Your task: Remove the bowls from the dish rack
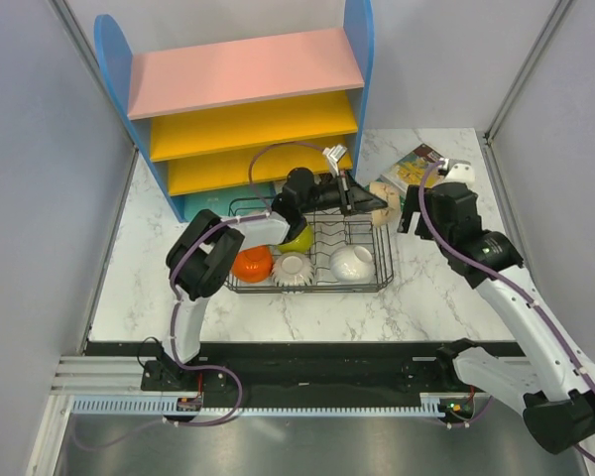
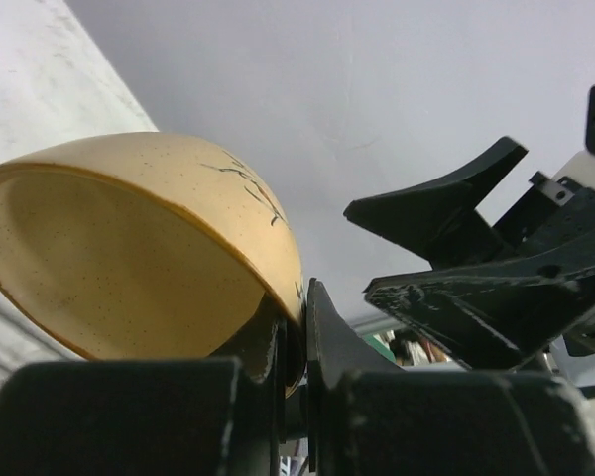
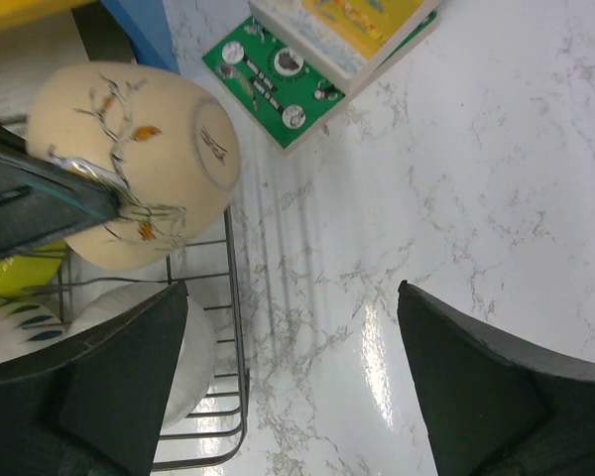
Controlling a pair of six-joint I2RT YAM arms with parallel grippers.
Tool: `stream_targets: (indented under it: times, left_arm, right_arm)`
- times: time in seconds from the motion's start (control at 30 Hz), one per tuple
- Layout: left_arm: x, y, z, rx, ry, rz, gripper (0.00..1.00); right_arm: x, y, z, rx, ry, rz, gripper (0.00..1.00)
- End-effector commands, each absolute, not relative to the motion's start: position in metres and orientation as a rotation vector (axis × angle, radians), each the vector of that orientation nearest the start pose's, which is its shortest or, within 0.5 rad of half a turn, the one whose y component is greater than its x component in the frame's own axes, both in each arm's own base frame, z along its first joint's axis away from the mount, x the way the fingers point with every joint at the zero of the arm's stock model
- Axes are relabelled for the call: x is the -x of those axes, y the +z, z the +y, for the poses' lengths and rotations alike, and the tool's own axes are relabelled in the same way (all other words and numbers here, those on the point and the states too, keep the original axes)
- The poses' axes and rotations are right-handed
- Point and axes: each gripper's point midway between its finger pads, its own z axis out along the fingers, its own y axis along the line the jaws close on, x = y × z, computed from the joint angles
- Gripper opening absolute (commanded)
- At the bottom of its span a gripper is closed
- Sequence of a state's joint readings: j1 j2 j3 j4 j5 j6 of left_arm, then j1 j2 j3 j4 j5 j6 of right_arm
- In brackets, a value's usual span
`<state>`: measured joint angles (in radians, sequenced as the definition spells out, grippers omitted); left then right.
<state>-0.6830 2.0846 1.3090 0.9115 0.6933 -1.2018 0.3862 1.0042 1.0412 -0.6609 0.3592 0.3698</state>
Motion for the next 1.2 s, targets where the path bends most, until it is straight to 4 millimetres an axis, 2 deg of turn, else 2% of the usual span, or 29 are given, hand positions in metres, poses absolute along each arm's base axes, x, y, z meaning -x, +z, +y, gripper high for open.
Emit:
stream_targets:
  times: [0.0, 0.03, 0.07, 0.1, 0.13, 0.17, 0.23, 0.33, 0.37, 0.47, 0.57, 0.6, 0.63, 0.67, 0.7, 0.73, 0.8, 0.9, 0.93, 1.03, 1.1, 1.17]
  left_arm:
    - [-0.297, 0.315, -0.485, -0.537, -2.051, 1.571, 0.02]
    - [-0.295, 0.311, -0.492, -0.55, -2.06, 1.583, 0.02]
    - [-0.288, 0.32, -0.499, -0.573, -2.082, 1.559, 0.02]
    - [-0.285, 0.319, -0.504, -0.577, -2.098, 1.567, 0.02]
    - [-0.287, 0.307, -0.511, -0.561, -2.115, 1.604, 0.02]
    - [-0.281, 0.313, -0.519, -0.584, -2.134, 1.587, 0.02]
    - [-0.274, 0.307, -0.531, -0.595, -2.157, 1.614, 0.02]
    - [-0.247, 0.291, -0.566, -0.676, -2.188, 1.679, 0.02]
    - [-0.229, 0.284, -0.586, -0.739, -2.213, 1.681, 0.02]
    - [-0.203, 0.261, -0.613, -0.793, -2.238, 1.726, 0.02]
    - [-0.204, 0.24, -0.628, -0.761, -2.261, 1.766, 0.02]
    - [-0.203, 0.237, -0.631, -0.754, -2.276, 1.781, 0.02]
    - [-0.204, 0.245, -0.634, -0.762, -2.288, 1.754, 0.02]
    - [-0.205, 0.24, -0.637, -0.756, -2.291, 1.764, 0.02]
    - [-0.208, 0.225, -0.642, -0.734, -2.293, 1.805, 0.02]
    - [-0.208, 0.229, -0.646, -0.736, -2.305, 1.792, 0.02]
    - [-0.207, 0.214, -0.651, -0.719, -2.326, 1.831, 0.02]
    - [-0.206, 0.209, -0.651, -0.708, -2.315, 1.843, 0.02]
    - [-0.206, 0.2, -0.651, -0.694, -2.303, 1.874, 0.02]
    - [-0.209, 0.194, -0.653, -0.685, -2.243, 1.918, 0.02]
    - [-0.214, 0.18, -0.655, -0.669, -2.181, 1.985, 0.02]
    - [-0.214, 0.177, -0.654, -0.685, -2.146, 2.01, 0.02]
  right_arm:
    - [-0.293, 0.307, 0.05, -0.311, 0.067, 1.91, 0.93]
    - [-0.29, 0.32, 0.047, -0.325, 0.076, 1.876, 0.93]
    - [-0.289, 0.326, 0.044, -0.341, 0.075, 1.856, 0.94]
    - [-0.285, 0.334, 0.039, -0.361, 0.071, 1.827, 0.94]
    - [-0.283, 0.342, 0.037, -0.38, 0.078, 1.802, 0.94]
    - [-0.282, 0.347, 0.036, -0.387, 0.084, 1.785, 0.93]
    - [-0.278, 0.357, 0.032, -0.398, 0.084, 1.753, 0.93]
    - [-0.276, 0.361, 0.03, -0.394, 0.081, 1.742, 0.93]
    - [-0.276, 0.361, 0.03, -0.392, 0.079, 1.744, 0.93]
    - [-0.275, 0.361, 0.028, -0.4, 0.077, 1.743, 0.93]
    - [-0.272, 0.363, 0.026, -0.398, 0.065, 1.739, 0.93]
    - [-0.271, 0.364, 0.025, -0.398, 0.059, 1.737, 0.93]
    - [-0.271, 0.364, 0.024, -0.397, 0.056, 1.736, 0.93]
    - [-0.27, 0.363, 0.023, -0.393, 0.051, 1.736, 0.93]
    - [-0.271, 0.36, 0.023, -0.389, 0.042, 1.746, 0.93]
    - [-0.271, 0.358, 0.024, -0.387, 0.04, 1.752, 0.93]
    - [-0.273, 0.351, 0.024, -0.377, 0.022, 1.772, 0.93]
    - [-0.274, 0.339, 0.023, -0.373, -0.008, 1.808, 0.93]
    - [-0.274, 0.335, 0.023, -0.369, -0.014, 1.817, 0.93]
    - [-0.274, 0.329, 0.023, -0.367, -0.021, 1.83, 0.93]
    - [-0.275, 0.326, 0.023, -0.363, -0.027, 1.837, 0.93]
    - [-0.275, 0.321, 0.022, -0.354, -0.045, 1.85, 0.93]
